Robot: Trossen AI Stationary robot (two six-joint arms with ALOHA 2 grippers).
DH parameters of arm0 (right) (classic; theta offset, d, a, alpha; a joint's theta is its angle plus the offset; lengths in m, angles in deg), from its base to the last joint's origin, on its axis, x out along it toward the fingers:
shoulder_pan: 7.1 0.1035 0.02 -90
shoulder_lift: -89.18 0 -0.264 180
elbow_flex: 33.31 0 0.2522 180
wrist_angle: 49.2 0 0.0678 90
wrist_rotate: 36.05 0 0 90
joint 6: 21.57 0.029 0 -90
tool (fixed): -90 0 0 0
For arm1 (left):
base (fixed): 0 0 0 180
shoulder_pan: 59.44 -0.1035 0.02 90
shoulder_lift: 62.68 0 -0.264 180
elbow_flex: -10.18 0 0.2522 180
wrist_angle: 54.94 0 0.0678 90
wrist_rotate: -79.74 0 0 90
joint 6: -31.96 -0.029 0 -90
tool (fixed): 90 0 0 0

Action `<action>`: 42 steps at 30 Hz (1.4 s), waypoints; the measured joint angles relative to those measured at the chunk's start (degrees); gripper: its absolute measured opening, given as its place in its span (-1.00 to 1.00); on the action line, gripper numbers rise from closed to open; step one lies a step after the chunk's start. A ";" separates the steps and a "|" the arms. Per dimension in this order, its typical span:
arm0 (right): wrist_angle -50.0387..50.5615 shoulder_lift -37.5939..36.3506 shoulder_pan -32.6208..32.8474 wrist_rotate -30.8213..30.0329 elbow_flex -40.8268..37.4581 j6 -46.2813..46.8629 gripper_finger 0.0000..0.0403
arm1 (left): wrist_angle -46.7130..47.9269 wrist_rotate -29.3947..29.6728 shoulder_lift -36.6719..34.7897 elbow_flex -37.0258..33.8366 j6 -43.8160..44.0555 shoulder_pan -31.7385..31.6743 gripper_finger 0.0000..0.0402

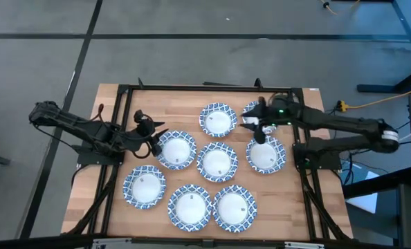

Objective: Nest bowls inside each other
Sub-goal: Stack the white bowl on the white bowl

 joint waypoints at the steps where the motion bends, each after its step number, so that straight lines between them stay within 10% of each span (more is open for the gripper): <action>1: -0.02 2.14 0.30 0.00 0.72 -0.48 0.02 | 0.00 0.00 0.00 0.00 -0.01 0.00 -0.34; 21: 6.36 26.15 5.68 -12.57 9.04 -10.38 0.00 | 3.17 0.00 0.00 0.00 0.01 0.02 -0.34; 42: 7.67 37.56 6.11 -12.66 13.10 -12.40 -0.46 | 4.47 0.00 0.00 0.00 -0.01 0.02 -0.34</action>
